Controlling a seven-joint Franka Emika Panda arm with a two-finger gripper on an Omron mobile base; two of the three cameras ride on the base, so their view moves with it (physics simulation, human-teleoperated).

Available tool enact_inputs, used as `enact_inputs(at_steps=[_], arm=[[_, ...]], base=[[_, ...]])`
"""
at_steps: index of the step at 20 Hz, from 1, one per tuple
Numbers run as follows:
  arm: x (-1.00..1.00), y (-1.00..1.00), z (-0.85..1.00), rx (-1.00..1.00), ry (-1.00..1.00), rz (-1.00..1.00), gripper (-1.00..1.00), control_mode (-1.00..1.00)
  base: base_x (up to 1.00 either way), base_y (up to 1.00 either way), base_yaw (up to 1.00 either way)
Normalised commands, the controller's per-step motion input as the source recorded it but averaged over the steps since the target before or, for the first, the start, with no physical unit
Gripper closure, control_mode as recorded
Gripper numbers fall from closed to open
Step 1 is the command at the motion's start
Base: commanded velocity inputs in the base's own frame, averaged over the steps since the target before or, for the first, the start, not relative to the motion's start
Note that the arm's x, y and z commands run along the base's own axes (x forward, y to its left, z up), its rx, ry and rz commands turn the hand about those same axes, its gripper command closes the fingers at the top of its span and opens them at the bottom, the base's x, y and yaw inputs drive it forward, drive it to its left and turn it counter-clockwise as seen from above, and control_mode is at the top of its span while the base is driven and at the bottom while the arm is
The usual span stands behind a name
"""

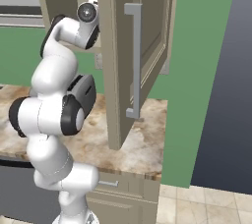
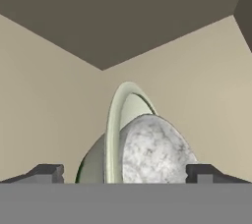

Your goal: Pick up the bowls on the counter and stack them on top of one another in the open cabinet. Place the smaller bowl on top of the larger bowl.

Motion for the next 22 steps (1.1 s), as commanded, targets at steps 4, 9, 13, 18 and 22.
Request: enact_inputs(at_steps=[4,9,13,18,22], arm=[[-0.2,0.0,0.1,-0.02,0.0,0.03,-1.0,-1.0],[-0.31,0.0,0.06,-0.03,0.0,0.02,-1.0,-1.0],[-0.4,0.0,0.08,-0.04,0.0,0.0,-1.0,-1.0],[-0.45,0.0,0.14,-0.05,-0.02,0.0,-1.0,-1.0],[-0.49,0.01,0.15,-0.04,-0.06,0.0,-1.0,-1.0]], base=[[0.0,0.0,0.0],[0.0,0.0,0.0],[0.0,0.0,0.0],[0.0,0.0,0.0],[0.0,0.0,0.0]])
